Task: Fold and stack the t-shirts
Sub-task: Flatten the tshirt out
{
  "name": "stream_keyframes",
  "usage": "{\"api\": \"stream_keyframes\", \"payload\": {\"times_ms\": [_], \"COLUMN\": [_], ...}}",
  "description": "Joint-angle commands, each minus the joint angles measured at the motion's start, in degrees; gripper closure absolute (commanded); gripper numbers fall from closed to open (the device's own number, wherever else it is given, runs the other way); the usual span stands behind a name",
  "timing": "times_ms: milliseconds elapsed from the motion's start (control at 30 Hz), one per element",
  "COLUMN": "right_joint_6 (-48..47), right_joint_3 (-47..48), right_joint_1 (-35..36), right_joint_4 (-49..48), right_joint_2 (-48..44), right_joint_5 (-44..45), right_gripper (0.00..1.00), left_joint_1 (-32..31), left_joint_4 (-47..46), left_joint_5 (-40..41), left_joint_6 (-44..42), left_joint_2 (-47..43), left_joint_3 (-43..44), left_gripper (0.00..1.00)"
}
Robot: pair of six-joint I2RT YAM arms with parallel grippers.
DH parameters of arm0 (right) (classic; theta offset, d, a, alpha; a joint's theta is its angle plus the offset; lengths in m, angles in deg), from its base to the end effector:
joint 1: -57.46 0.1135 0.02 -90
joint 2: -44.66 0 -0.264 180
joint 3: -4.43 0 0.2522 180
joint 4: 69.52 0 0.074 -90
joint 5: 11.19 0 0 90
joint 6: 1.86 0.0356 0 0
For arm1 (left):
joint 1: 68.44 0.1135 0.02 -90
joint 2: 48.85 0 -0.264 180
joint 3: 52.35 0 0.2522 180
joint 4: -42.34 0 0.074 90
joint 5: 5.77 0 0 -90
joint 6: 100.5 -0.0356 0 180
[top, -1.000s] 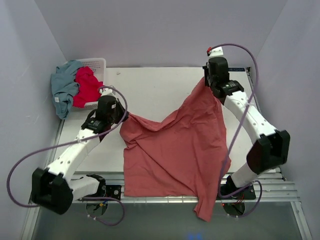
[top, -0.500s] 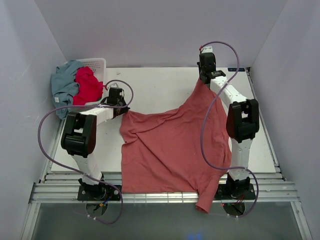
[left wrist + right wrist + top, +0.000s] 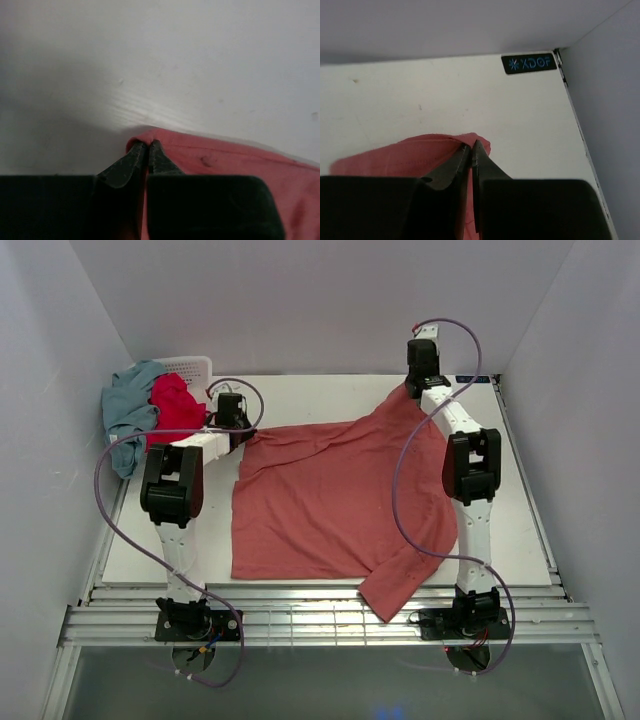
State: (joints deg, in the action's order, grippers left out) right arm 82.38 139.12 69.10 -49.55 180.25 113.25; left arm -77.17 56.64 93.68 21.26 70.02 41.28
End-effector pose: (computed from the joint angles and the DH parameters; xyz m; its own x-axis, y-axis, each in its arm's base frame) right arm 0.5499 0.0927 0.2575 -0.3824 -0.1633 -0.9095 0.3144 0.9025 -0.2942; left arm 0.4553 -0.0640 0.1677 -0.5480 -0.4412 -0.7107 -0.3103 0.8962 -0.3170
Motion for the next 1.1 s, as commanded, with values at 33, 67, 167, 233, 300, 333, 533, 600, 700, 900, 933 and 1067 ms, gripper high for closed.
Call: {"api": "stream_keyframes", "payload": {"times_ms": [33,67,167,233,300,333,533,600,700,900,933,1067], "right_joint_6": [-2.3,-2.2,-0.7,2.1,3.1,3.6,5.1,5.3,6.7,8.0,8.0,8.4], "right_joint_3": [3.9,3.4,0.5,-2.5,-8.8,-10.6,-11.9,-11.6,-11.7,-7.1,-4.9,1.4], "right_joint_1": [-0.3,-0.7,-2.1,-2.8,-2.8,-2.8,-2.6,-2.5,-2.3,-2.3,-2.3,-2.3], "right_joint_4": [12.9,14.2,18.4,18.9,16.9,15.6,13.3,12.6,11.4,13.2,16.5,19.4], "right_joint_2": [7.6,7.9,7.0,5.0,0.3,-1.5,-8.4,-9.9,-11.7,-8.8,-7.2,-1.2], "right_joint_5": [7.9,8.4,8.5,7.5,7.1,6.0,-0.4,-3.5,-10.6,-23.3,-25.0,-27.8], "right_gripper": [0.88,0.84,0.42,0.25,0.23,0.22,0.21,0.23,0.26,0.9,0.92,0.92], "left_joint_1": [0.4,0.4,0.3,0.3,0.1,-0.2,-5.1,-7.1,-11.1,-14.9,-15.1,-15.2], "left_joint_4": [6.1,6.1,6.8,6.8,6.2,5.7,1.3,0.3,-0.1,-0.1,-0.1,1.2], "left_joint_5": [0.5,0.5,1.6,1.6,1.9,2.2,3.0,2.6,1.2,-5.3,-5.2,-1.7], "left_joint_6": [0.2,0.2,1.0,2.0,3.1,3.3,2.5,1.9,1.0,1.0,1.2,1.0], "left_joint_2": [1.3,1.0,-1.1,-2.9,-6.8,-8.2,-18.7,-21.1,-21.6,-18.1,-17.7,-15.3], "left_joint_3": [-0.4,-1.2,-1.7,-2.1,-3.5,-3.9,-8.7,-9.6,-9.7,-10.3,-10.9,-13.2], "left_gripper": [0.74,0.66,0.38,0.34,0.33,0.33,0.32,0.32,0.33,0.99,1.0,1.0]}}
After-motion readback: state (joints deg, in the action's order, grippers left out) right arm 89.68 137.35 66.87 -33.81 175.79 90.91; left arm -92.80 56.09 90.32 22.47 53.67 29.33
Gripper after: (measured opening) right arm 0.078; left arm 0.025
